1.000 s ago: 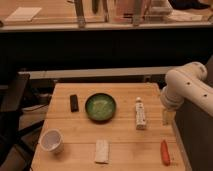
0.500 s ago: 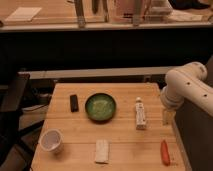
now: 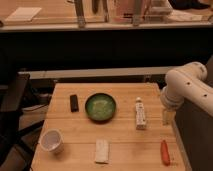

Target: Pick up the ceramic cup

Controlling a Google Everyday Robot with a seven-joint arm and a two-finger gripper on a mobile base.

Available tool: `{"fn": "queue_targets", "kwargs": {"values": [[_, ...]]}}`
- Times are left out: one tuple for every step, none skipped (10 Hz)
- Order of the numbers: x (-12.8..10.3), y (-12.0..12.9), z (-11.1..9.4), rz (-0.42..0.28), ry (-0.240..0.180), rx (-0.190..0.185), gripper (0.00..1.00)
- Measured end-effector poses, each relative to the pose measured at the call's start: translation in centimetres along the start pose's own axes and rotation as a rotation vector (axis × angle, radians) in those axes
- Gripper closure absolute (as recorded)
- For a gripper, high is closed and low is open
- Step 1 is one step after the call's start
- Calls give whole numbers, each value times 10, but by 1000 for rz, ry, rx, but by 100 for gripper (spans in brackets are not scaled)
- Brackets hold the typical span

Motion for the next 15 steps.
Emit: {"fn": "queue_targets", "kwargs": {"values": [[0, 0, 0, 0, 0, 0, 20], [0, 0, 0, 0, 0, 0, 20], [0, 0, 0, 0, 0, 0, 20], [0, 0, 0, 0, 0, 0, 20], [-1, 0, 0, -5, 3, 2, 20], [-4, 1, -2, -19, 12, 7, 20], [-14, 1, -4, -39, 18, 14, 20], [-36, 1, -7, -73, 30, 26, 20], [-52, 1, -9, -101, 39, 34, 20], [-64, 1, -12, -127, 45, 42, 20], [-74, 1, -15, -158, 57, 51, 20], [-79, 1, -17, -179, 62, 59, 20], [-85, 3, -20, -199, 66, 65, 20], [-96, 3, -22, -222, 69, 72, 20], [-115, 4, -25, -249, 72, 82, 20]]}}
